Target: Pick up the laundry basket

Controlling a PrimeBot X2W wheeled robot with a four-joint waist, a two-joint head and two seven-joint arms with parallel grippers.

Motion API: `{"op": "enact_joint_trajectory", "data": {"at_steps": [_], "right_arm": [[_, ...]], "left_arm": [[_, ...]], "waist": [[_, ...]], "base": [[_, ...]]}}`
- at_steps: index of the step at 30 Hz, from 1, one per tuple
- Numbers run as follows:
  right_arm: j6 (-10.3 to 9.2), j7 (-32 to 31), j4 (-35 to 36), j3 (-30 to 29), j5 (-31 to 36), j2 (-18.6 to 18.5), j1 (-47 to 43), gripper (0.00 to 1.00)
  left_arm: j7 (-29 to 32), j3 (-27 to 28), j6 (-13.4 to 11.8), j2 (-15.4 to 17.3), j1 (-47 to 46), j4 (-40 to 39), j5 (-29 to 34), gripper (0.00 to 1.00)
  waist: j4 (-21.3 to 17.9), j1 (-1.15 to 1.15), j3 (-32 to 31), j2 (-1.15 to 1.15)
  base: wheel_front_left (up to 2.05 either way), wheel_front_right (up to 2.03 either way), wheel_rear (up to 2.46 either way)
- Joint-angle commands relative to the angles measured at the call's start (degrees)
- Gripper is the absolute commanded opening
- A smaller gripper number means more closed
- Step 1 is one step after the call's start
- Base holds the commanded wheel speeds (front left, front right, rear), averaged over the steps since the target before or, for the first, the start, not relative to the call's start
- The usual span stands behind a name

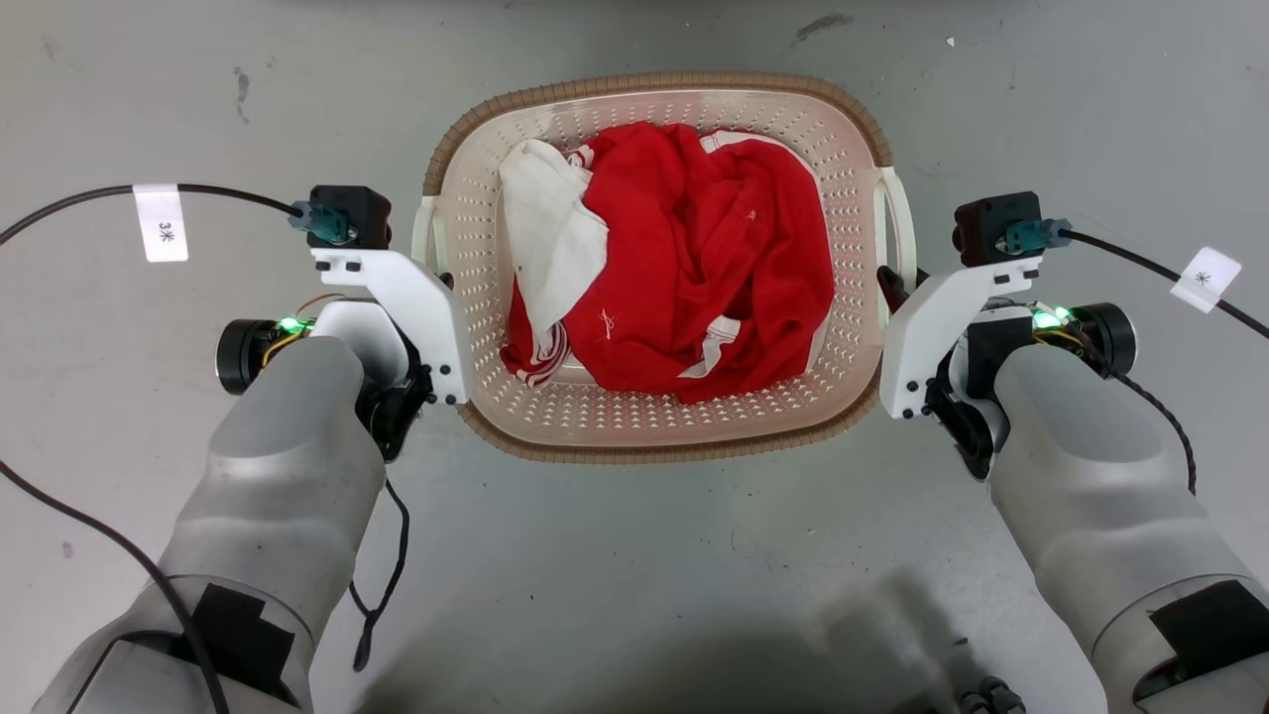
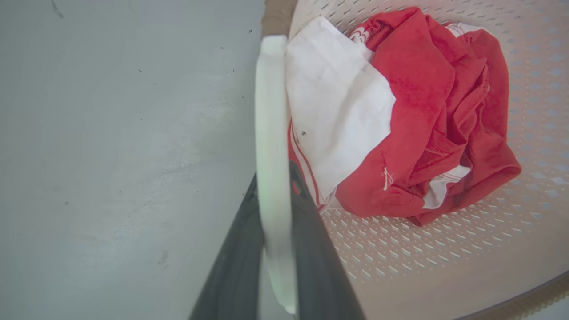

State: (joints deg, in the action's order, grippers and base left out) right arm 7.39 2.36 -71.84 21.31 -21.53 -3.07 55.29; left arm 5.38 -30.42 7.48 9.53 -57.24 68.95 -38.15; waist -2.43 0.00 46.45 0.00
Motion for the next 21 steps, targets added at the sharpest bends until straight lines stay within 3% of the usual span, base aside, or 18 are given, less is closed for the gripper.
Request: {"op": "enact_joint_trajectory", "data": {"at_steps": [1,11,21], "right_arm": [[0.18,0.0,-0.2,0.8,-0.2,0.4,0.7,0.0],[0.21,-2.2,-0.4,4.0,-3.6,0.6,-0.1,0.0],[0.44,-11.0,-0.4,7.5,-9.0,0.9,-0.1,0.0]], "left_arm": [[-0.1,-0.4,0.0,-0.2,-0.5,-0.4,-0.5,0.0],[0.4,-3.3,0.1,-0.8,-0.3,-0.6,-3.3,0.0],[6.7,-5.9,0.2,-1.8,1.0,-0.3,-8.4,0.0]], "waist": [[0.0,0.0,-0.1,0.0],[0.1,0.0,-1.3,0.0],[0.1,0.0,-7.5,0.0]], "base": [[0.0,0.0,0.0],[0.0,0.0,0.0],[0.0,0.0,0.0]]}}
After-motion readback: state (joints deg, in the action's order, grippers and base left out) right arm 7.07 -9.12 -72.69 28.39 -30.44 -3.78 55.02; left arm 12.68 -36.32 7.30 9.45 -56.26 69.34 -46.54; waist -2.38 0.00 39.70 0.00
